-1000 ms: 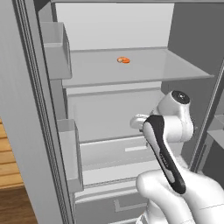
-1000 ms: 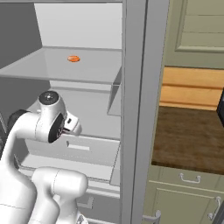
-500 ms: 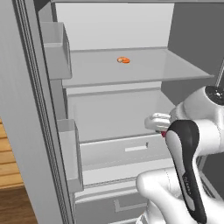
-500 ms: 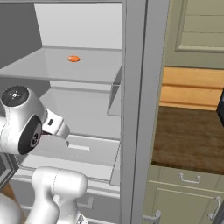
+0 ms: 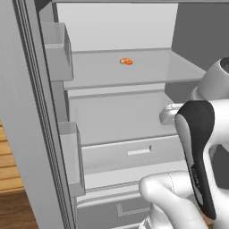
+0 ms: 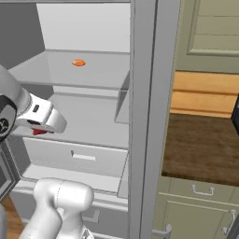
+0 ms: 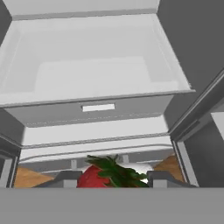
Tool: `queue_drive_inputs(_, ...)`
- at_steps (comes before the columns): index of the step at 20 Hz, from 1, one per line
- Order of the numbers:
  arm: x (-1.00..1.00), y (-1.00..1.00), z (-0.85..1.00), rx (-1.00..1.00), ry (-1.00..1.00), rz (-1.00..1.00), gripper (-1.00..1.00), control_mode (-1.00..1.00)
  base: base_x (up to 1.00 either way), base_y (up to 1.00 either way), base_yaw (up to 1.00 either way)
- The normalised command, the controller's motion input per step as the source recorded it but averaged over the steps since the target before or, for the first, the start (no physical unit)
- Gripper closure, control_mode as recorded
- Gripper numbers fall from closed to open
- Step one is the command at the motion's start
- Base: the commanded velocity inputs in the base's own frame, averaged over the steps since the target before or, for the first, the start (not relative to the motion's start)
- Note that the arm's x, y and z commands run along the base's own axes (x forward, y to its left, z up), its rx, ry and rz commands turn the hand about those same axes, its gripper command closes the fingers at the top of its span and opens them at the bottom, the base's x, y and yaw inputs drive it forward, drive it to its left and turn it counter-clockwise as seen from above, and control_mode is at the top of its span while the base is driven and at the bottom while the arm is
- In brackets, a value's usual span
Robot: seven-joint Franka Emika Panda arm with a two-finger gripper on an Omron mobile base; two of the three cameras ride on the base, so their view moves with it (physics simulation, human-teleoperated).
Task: Take the strawberry from the fridge and place it on top of the pancake, located on the dining counter.
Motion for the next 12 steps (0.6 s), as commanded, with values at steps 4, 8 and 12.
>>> queue_drive_inputs(4,-0.37,-0.07,0.15,-0.02,0.0,0.0,1.0,1.0,-0.48,-0.11,0.0)
queue_drive_inputs(8,0.0,0.0,0.0,0.0,0.0,0.0,1.0,1.0,-1.0,-0.01,0.02)
queue_drive_inputs(12,0.0,0.0,0.0,0.0,0.0,0.0,1.0,1.0,-1.0,0.0,0.03)
